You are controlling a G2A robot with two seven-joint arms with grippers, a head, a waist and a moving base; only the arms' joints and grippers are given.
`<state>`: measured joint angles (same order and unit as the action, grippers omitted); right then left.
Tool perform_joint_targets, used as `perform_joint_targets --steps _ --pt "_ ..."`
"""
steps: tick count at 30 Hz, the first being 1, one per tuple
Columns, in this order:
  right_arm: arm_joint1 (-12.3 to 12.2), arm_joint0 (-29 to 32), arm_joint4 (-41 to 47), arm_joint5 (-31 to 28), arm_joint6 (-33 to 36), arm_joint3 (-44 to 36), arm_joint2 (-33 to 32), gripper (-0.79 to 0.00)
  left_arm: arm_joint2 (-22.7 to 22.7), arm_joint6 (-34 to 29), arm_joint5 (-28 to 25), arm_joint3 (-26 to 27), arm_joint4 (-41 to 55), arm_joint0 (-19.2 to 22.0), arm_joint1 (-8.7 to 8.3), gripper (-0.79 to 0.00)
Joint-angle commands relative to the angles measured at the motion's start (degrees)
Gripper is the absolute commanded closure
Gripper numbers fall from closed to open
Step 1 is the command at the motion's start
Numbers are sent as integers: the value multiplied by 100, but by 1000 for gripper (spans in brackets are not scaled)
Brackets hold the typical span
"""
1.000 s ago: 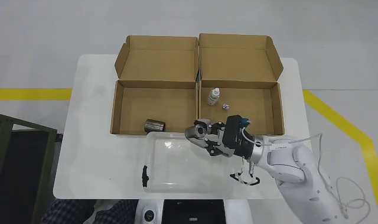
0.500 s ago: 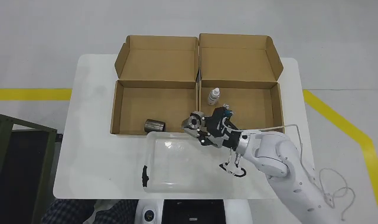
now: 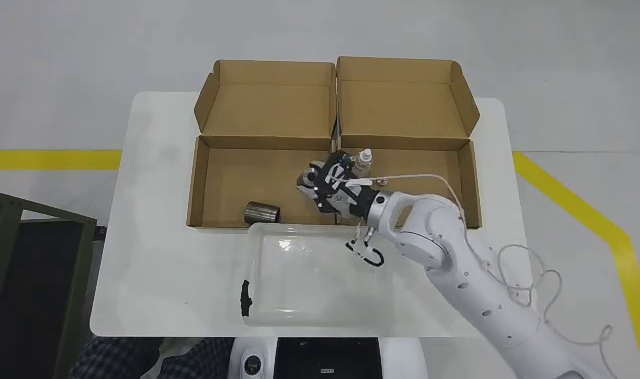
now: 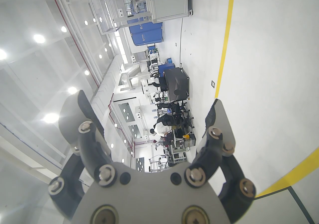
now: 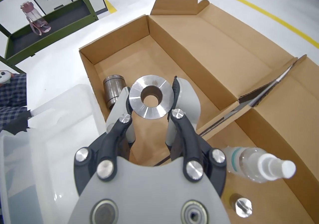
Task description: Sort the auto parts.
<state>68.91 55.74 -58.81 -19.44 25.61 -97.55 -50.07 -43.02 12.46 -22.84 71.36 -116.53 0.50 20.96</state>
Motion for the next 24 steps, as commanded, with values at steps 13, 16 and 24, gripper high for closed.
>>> perform_joint_targets --steps 13,16,24 --pt "460 -968 -412 695 397 1085 915 0 0 0 0 0 0 0 0 -785" --pt "541 -1081 -438 726 476 1305 1033 0 0 0 0 0 0 0 0 -785" --pt "717 -1269 -523 794 587 1702 1223 -252 0 0 0 0 0 0 0 -785"
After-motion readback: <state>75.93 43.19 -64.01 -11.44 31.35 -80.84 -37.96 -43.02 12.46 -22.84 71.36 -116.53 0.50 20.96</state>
